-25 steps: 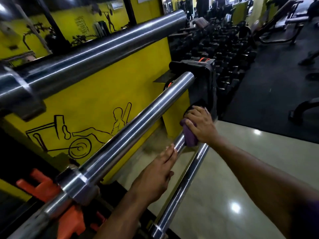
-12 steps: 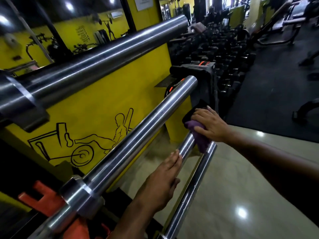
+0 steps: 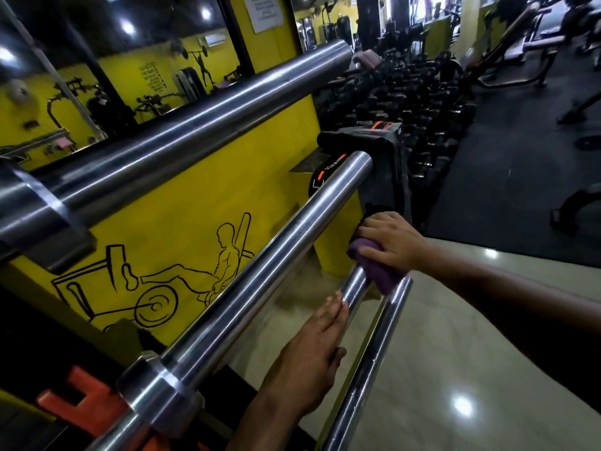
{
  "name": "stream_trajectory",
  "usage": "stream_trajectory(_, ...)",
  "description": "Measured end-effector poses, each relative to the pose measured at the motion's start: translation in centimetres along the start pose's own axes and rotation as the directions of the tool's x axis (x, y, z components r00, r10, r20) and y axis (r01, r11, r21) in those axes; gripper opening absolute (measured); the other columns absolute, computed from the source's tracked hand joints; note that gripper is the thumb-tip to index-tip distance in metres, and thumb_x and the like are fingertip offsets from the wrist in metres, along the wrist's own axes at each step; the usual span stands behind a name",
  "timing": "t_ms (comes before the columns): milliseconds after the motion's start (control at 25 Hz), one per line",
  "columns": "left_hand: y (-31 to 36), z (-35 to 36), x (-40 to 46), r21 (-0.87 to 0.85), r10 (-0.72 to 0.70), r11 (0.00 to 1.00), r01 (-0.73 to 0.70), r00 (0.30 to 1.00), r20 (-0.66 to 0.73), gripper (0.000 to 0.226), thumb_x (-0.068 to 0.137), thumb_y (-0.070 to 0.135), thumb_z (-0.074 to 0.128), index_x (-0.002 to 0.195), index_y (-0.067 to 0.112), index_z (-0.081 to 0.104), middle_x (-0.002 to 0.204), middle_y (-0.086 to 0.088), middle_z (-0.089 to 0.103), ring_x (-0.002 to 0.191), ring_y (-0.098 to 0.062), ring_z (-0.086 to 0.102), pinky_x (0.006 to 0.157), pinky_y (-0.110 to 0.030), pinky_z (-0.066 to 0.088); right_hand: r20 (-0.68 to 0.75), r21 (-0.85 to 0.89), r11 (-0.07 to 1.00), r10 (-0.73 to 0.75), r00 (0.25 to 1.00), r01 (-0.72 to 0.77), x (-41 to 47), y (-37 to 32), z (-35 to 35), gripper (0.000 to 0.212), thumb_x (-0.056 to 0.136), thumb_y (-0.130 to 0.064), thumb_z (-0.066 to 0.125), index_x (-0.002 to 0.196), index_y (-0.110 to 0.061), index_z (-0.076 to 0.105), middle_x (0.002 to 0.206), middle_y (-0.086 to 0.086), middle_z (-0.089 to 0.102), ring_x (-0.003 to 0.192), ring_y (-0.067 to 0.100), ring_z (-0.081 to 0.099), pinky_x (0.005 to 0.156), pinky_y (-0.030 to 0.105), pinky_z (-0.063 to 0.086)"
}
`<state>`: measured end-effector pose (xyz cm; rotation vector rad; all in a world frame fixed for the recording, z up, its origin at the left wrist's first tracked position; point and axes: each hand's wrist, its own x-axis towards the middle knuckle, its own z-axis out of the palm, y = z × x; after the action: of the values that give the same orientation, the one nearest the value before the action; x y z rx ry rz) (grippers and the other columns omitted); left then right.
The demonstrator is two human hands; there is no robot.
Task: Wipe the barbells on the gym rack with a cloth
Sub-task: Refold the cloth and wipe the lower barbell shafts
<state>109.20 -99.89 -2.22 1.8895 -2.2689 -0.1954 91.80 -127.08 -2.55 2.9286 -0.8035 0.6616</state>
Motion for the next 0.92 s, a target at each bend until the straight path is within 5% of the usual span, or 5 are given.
stream_trajectory(160,0.2,-0.2,0.0,0.038,0.009,0.999,-0.008,1.000,-0.013,0.071,0.104,0.027,0.049,0.160,0.034,0.005,0.157,0.031,-0.020,0.147,0.009,-0.011,0.120,-0.019,0.019,0.140,-0.121,0.992,0.050,0.989,-0.033,2.7,-2.8,0.0,0.068,0.089,-0.076,0.017,0.108,-0.033,0.066,0.095,-0.001,0.069,0.103,0.020,0.060,0.090,0.044,0.041)
stream_trajectory(400,2.3,-3.0,-3.3,-0.028,-0.032,0.999,0.031,0.999,-0.037,0.074,0.105,0.039,0.046,0.160,0.034,-0.004,0.157,0.031,-0.029,0.148,-0.002,0.021,0.109,-0.027,0.041,-0.207,0.452,0.869,0.320,0.924,-0.200,0.7,-5.1,-5.3,0.021,0.104,-0.051,0.035,0.091,-0.037,0.042,0.088,-0.014,0.049,0.093,0.013,0.051,0.090,0.045,0.040)
stream_trajectory(600,1.6,-3.4,-10.9,0.133,0.006,0.991,-0.001,0.999,-0.036,0.068,0.104,0.048,0.039,0.160,0.036,0.002,0.163,0.025,-0.020,0.151,0.003,0.003,0.119,-0.020,0.024,-0.106,0.136,0.987,-0.076,0.992,0.090,-2.6,-8.2,-1.6,0.026,0.105,-0.054,0.030,0.106,-0.033,0.045,0.106,-0.011,0.053,0.113,0.012,0.046,0.114,0.050,0.024)
stream_trajectory(800,0.9,-2.2,-12.3,0.203,0.022,0.979,0.003,0.993,-0.120,0.065,0.099,0.043,0.046,0.158,0.027,0.024,0.168,0.012,0.008,0.151,-0.004,0.020,0.113,-0.028,0.041,0.121,-0.096,0.995,0.044,0.992,-0.032,0.3,-8.6,-0.5,0.066,0.090,-0.077,0.016,0.089,-0.031,0.062,0.084,-0.008,0.061,0.095,0.017,0.058,0.100,0.048,0.034)
stream_trajectory(920,0.7,-2.1,-12.3,0.157,0.018,0.988,0.005,0.989,-0.146,0.070,0.089,0.033,0.058,0.154,0.028,0.034,0.165,0.011,0.022,0.146,-0.003,0.032,0.108,-0.023,0.045,0.186,-0.098,0.995,0.009,0.983,0.009,0.6,-11.6,-1.0,0.063,0.090,-0.074,0.018,0.088,-0.029,0.063,0.082,-0.007,0.062,0.088,0.017,0.058,0.094,0.045,0.035)
